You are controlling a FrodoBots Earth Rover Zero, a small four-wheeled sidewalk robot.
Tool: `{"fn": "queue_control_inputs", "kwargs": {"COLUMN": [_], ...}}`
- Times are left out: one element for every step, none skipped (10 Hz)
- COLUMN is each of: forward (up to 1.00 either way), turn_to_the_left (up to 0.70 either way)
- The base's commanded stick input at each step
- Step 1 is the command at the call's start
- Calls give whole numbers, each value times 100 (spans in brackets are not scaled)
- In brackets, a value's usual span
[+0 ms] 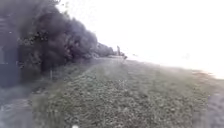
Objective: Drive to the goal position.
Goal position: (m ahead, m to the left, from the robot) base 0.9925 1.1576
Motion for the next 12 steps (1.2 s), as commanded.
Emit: {"fn": "queue_control_inputs", "kwargs": {"forward": [60,60,60,60,60,60,60,60,60,60,60,60], "turn_to_the_left": [0,0,0,0,0,0,0,0,0,0,0,0]}}
